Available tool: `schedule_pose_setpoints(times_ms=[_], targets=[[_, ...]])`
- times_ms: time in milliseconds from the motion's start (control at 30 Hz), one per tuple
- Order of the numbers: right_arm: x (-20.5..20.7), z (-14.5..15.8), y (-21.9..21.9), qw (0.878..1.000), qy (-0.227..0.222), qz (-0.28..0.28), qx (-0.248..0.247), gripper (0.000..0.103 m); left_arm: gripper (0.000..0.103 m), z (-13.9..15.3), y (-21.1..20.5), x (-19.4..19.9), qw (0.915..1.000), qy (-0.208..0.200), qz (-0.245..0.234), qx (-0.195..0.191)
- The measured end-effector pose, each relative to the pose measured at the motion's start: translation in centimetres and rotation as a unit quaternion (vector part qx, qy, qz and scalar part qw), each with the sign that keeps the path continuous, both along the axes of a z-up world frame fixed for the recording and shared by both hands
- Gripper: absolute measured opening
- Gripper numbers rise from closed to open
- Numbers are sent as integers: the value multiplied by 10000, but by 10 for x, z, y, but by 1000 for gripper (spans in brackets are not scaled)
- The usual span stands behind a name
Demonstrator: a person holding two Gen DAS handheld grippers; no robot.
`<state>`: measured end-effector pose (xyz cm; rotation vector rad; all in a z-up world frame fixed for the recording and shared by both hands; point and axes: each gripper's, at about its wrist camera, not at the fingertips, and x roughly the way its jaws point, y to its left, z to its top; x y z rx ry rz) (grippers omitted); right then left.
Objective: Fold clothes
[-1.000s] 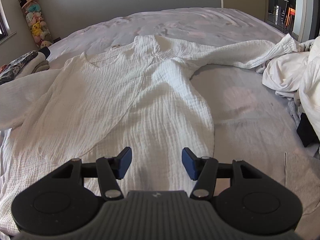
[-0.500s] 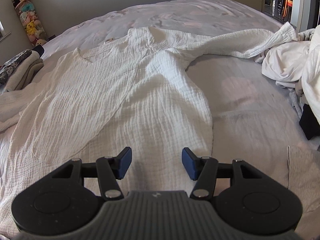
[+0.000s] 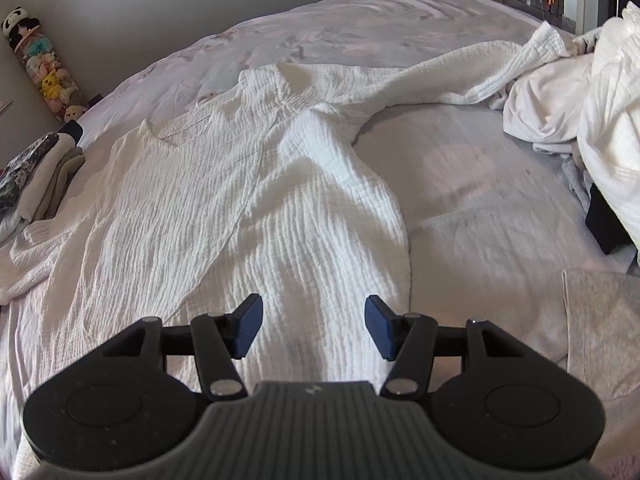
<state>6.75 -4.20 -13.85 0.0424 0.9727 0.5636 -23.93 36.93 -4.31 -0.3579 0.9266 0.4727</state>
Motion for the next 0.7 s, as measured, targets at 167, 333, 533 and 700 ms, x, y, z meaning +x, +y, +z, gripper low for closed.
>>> schedule_pose_setpoints(times_ms=[167,333,533,700], targets=[[6,11,-22,9983,493,184,-241,77,62,-11,-47,-34,9961,-113,-543,-691],[7,15,-46,9918,978,547,-612,78,62,-30,-69,-50,9939,133,-766,-777],[6,3,-57,9793,1465,921,-1052,74,62,-52,-88,-65,9910,499,-958,-793],[4,-18,-53,9662,1802,1186,-1414,54,62,-64,-98,-65,9885,690,-1095,-782]])
